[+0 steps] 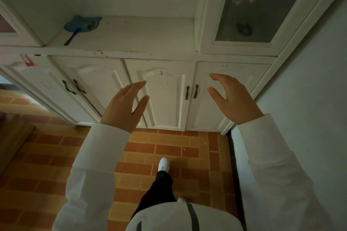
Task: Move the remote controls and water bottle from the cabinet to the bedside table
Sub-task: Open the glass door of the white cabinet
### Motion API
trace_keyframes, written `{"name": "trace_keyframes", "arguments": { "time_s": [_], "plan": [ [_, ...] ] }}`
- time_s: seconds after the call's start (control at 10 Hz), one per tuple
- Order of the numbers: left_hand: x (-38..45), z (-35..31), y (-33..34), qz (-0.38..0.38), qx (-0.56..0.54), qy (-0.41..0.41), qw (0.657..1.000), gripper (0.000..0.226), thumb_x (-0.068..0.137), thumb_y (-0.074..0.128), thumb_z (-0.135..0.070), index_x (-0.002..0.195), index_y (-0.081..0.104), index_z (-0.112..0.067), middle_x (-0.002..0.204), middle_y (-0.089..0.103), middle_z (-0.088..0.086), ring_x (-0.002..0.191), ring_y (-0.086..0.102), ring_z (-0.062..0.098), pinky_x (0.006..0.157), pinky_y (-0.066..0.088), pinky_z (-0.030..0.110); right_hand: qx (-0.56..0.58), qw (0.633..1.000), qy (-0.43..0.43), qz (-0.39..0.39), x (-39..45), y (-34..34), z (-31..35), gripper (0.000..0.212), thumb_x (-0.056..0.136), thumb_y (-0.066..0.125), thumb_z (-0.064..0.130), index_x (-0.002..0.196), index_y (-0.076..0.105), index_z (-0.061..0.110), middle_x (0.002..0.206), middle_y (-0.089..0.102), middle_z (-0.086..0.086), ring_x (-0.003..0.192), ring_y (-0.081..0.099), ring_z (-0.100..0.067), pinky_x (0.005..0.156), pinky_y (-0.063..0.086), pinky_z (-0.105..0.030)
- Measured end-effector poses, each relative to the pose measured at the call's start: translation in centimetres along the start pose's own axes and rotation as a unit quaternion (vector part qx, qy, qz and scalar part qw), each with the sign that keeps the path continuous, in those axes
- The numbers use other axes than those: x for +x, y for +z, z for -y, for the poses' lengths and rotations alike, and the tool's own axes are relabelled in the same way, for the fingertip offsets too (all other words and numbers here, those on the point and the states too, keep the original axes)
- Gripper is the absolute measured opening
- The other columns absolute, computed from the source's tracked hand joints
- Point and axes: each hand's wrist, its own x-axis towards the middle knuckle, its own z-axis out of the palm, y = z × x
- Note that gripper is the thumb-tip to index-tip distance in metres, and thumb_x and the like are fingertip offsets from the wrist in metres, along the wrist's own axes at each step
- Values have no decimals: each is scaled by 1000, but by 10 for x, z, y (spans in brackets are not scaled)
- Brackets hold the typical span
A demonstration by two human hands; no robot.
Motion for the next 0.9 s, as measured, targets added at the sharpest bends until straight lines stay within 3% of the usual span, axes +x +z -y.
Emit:
{"name": "trace_keyframes", "arguments": {
  "time_s": [0.3,0.5,0.9],
  "plan": [
    [149,45,17,22,-10,62,998,45,94,45,-34,137,43,-20,138,51,3,123,51,22,101,42,37,0,999,38,-37,115,20,-2,49,96,44,36,141,38,18,143,45,-2,134,39,-17,113,32,-36],
    [257,70,8,45,-32,152,987,46,95,43,-36,136,45,-16,135,54,4,121,53,22,100,45,40,-5,991,99,-92,186,22,15,62,88,33,54,140,37,22,143,45,-1,133,41,-19,112,34,-40],
    [349,73,26,102,-75,244,962,48,93,39,-38,135,46,-17,134,54,2,121,53,20,102,44,43,-29,971,172,-163,227,24,23,51,92,42,41,138,41,17,140,49,-3,129,45,-19,107,32,-26]
  ]
}}
